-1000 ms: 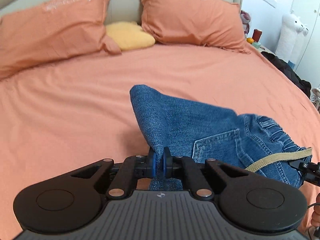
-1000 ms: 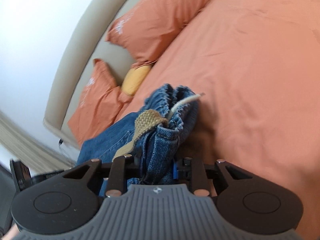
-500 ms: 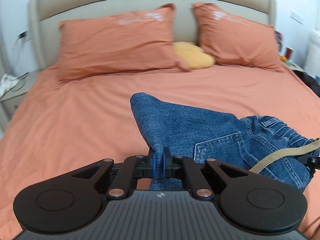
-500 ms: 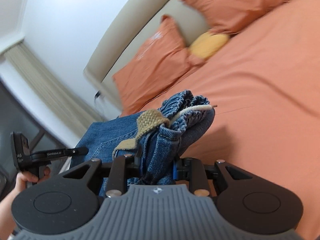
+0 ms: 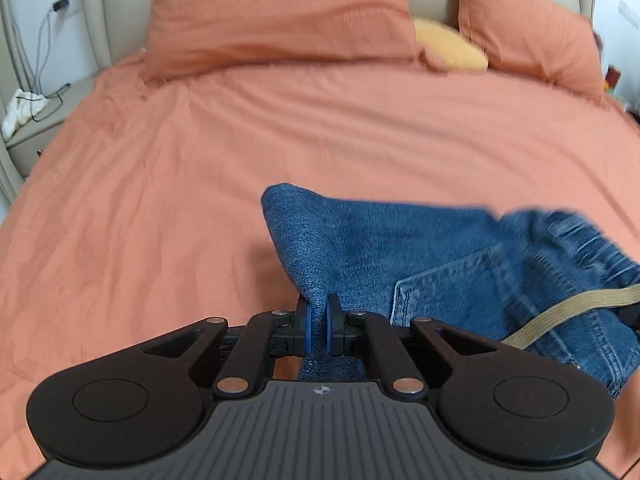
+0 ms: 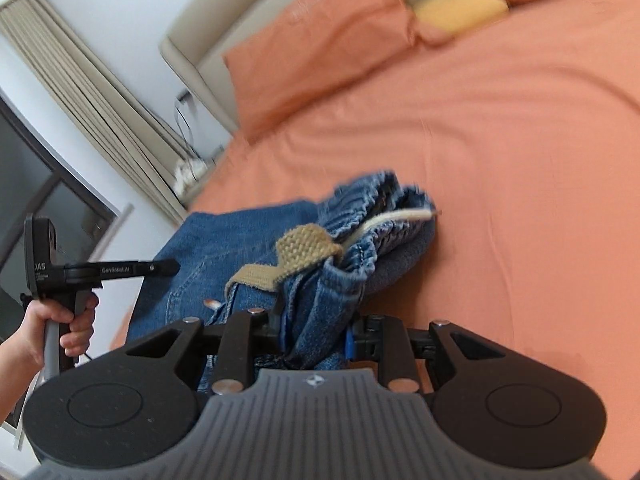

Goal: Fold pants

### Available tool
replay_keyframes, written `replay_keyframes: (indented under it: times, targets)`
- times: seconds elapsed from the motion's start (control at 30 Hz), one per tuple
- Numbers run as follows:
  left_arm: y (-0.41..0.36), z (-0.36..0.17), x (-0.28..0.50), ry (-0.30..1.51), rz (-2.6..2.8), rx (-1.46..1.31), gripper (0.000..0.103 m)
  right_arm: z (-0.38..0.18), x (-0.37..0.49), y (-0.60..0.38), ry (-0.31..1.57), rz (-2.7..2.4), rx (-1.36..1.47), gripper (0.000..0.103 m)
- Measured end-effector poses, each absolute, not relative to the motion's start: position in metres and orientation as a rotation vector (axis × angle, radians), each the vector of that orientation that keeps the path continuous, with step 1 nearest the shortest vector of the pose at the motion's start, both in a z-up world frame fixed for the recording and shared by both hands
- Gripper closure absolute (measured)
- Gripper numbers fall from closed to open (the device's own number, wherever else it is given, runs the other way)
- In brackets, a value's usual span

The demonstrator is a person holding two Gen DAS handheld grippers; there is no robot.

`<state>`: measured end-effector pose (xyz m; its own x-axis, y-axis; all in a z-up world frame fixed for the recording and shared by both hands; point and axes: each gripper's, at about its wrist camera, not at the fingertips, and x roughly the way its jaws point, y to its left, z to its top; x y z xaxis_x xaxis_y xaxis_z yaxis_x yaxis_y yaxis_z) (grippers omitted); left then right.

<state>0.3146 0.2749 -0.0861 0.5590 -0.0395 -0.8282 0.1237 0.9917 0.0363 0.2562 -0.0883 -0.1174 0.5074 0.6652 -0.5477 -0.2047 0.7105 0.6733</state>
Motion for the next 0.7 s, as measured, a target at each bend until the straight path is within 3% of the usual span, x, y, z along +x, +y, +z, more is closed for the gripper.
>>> replay_keyframes:
  times: [0.23, 0.43, 0.47, 0.6, 0.7]
  targets:
    - [0.294, -0.134, 0.315, 1.052, -0.097, 0.090, 0.095, -0.153, 0.246, -0.086, 1.053, 0.519, 0.598, 0.078]
    - [0.292, -0.153, 0.321, 1.096, -0.078, 0.090, 0.093, -0.150, 0.259, -0.074, 1.081, 0.512, 0.504, 0.070]
    - [0.292, -0.151, 0.321, 1.104, -0.075, 0.089, 0.090, -0.148, 0.265, -0.070, 1.085, 0.504, 0.478, 0.067]
    - [0.297, -0.132, 0.318, 1.096, -0.021, 0.105, 0.063, -0.128, 0.262, -0.074, 1.076, 0.484, 0.362, 0.052]
    - [0.305, -0.114, 0.308, 1.066, -0.017, 0.088, 0.064, -0.107, 0.261, -0.082, 1.026, 0.458, 0.214, 0.047]
